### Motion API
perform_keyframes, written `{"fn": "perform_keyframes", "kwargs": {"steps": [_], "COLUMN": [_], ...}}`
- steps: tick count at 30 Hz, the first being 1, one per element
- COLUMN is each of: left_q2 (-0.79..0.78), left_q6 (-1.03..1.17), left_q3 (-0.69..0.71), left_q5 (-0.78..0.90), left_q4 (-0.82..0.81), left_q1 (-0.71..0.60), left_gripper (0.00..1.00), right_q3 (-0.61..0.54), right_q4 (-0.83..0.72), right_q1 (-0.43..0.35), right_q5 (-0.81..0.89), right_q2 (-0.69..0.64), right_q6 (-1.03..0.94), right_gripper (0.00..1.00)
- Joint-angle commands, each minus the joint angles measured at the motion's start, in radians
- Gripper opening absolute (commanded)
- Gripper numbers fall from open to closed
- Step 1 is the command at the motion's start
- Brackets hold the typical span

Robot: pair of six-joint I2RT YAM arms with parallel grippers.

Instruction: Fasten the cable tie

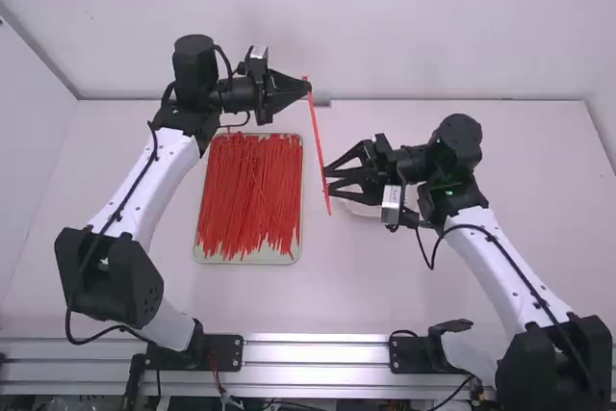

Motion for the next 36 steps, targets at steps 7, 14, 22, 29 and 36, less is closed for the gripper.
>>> {"fn": "perform_keyframes", "kwargs": {"steps": [7, 14, 22, 29, 36], "left_q2": [-0.002, -0.002, -0.002, -0.002, -0.002], "left_q6": [0.034, 0.034, 0.034, 0.034, 0.034], "left_q3": [-0.003, -0.007, -0.007, -0.007, -0.008], "left_q5": [0.014, 0.01, 0.006, 0.006, -0.018], "left_q4": [0.001, 0.001, 0.002, 0.002, 0.002], "left_q1": [-0.032, -0.051, -0.035, -0.04, -0.04], "left_gripper": [0.02, 0.02, 0.02, 0.02, 0.02], "right_q3": [-0.006, -0.006, -0.006, -0.006, -0.006], "right_q4": [0.003, 0.002, 0.002, 0.002, 0.002], "right_q1": [0.001, -0.012, -0.002, 0.0, -0.002], "right_q5": [-0.01, -0.01, -0.01, -0.01, -0.01], "right_q2": [-0.018, -0.018, -0.018, -0.018, -0.018], "right_q6": [0.002, -0.002, -0.002, 0.0, -0.002], "right_gripper": [0.3, 0.22, 0.1, 0.0, 0.14]}}
